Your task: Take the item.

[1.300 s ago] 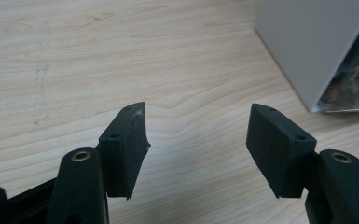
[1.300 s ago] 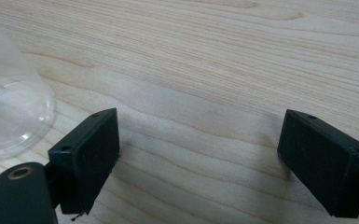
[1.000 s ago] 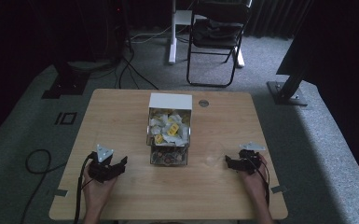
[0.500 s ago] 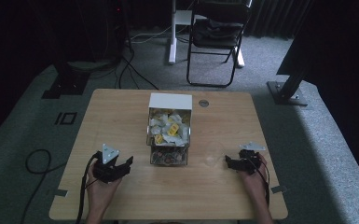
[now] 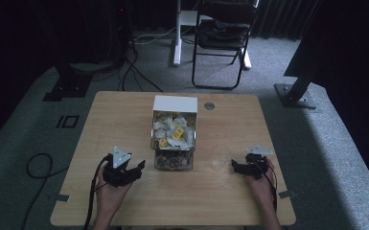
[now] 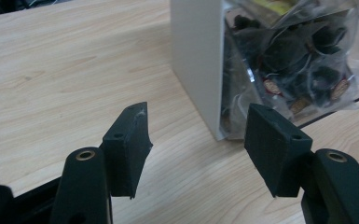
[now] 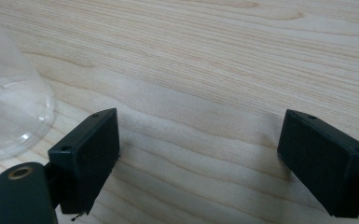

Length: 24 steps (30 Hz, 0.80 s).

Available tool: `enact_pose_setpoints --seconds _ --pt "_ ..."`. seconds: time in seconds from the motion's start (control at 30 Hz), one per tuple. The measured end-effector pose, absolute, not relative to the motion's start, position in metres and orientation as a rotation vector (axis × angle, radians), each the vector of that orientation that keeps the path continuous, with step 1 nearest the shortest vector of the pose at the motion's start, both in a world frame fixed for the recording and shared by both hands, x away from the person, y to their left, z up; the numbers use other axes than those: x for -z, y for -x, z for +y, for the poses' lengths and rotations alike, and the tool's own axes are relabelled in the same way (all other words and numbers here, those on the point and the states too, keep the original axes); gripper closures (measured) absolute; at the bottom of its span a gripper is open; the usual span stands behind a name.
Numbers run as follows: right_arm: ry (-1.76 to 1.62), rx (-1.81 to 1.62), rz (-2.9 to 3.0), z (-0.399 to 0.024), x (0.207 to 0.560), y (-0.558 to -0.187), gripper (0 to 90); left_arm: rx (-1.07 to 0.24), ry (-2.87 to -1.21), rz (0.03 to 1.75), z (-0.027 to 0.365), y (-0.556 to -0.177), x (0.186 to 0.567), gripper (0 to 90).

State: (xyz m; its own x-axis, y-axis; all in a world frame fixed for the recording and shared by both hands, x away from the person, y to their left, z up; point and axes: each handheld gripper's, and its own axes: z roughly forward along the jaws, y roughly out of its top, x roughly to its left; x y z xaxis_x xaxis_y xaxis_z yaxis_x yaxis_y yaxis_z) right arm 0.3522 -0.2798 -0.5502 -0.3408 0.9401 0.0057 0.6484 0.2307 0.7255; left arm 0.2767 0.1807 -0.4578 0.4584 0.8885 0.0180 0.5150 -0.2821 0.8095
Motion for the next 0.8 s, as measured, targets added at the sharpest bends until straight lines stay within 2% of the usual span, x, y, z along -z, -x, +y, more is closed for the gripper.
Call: enact_pose_setpoints --seconds 0.8 --pt "-1.459 -0.896 2.074 -0.28 0.55 -0.352 12.4 -0.576 -1.97 1.079 0.147 -0.279 0.456 42.1"
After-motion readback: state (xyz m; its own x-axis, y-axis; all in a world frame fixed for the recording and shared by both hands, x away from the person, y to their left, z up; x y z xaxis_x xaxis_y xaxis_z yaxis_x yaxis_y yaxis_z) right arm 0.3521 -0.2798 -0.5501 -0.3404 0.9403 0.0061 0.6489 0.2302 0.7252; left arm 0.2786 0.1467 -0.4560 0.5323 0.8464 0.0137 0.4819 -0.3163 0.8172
